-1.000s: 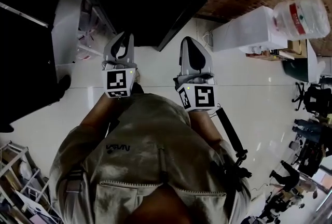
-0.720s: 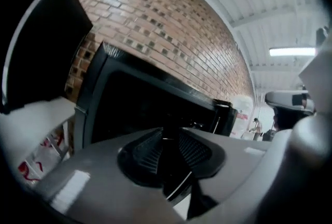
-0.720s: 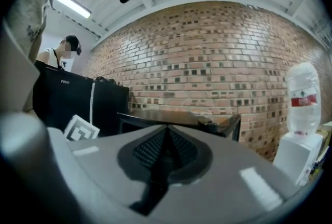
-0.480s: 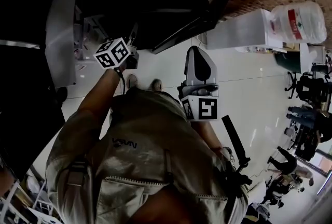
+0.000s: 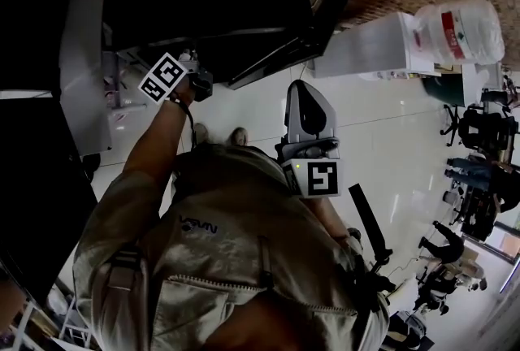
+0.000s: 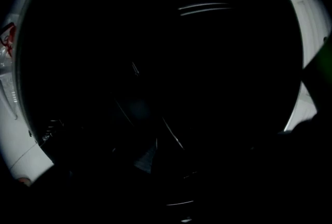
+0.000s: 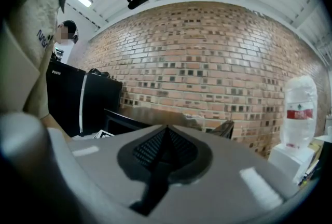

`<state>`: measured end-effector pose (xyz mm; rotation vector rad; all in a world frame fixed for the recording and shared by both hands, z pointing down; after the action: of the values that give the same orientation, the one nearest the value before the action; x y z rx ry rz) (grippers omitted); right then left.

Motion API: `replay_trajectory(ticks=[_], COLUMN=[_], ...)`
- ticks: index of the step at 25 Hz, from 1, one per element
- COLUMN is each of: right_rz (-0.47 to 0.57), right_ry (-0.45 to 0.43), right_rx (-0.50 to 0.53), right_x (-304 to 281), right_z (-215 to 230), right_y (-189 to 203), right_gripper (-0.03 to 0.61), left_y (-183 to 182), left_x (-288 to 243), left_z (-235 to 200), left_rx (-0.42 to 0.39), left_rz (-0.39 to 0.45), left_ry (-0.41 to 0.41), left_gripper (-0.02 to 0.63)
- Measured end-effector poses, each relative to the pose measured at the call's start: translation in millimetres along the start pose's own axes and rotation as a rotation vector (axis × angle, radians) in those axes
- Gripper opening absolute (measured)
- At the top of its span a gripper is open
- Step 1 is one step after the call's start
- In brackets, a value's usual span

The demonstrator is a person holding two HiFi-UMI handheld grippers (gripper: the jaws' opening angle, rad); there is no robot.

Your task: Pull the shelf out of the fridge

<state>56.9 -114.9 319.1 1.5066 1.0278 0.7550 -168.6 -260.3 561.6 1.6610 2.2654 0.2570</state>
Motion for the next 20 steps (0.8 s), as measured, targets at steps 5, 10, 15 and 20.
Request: replay_trajectory(ticks=[5,10,15,20], right_rz=[-0.013,-0.002,-0.019,-0.054], right_ry=[-0.02,-0.065,-0.122,-0.108], right_rx=[-0.009,-0.038,-0.067,-0.095], right_x=[-6.8,-24.3,-55.1,-77.0], right_z=[-0.3,-7.5,-16.1,-15.9], right_y=[2.4,2.6,18.0,49.3], right_gripper=[0.0,0.0,0.0,0.0], left_y=[-12.4,-17.0,-17.5,-17.7], left_x=[-18.6,-35.5,-40.0,-44.4], left_z=[1.8,6.3,1.8,3.5], left_rx=[0.009,-0.003,-0.006,-0.004], left_rz=[0.036,0.033,0.046,0.055], left_ry=[0.0,-0.005,-0.024,-0.016], left_gripper=[0.172,0.144,0.084,0.081])
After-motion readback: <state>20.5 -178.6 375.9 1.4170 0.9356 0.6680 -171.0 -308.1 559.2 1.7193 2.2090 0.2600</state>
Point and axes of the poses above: the fingertips, and each gripper's own axes: x backward along the fingers, z to its right, y out of its underside, the point moved 4 cm from there along x, backward along the fingers, and after that the axes turned 4 degrees about x, right-handed, at the moved point
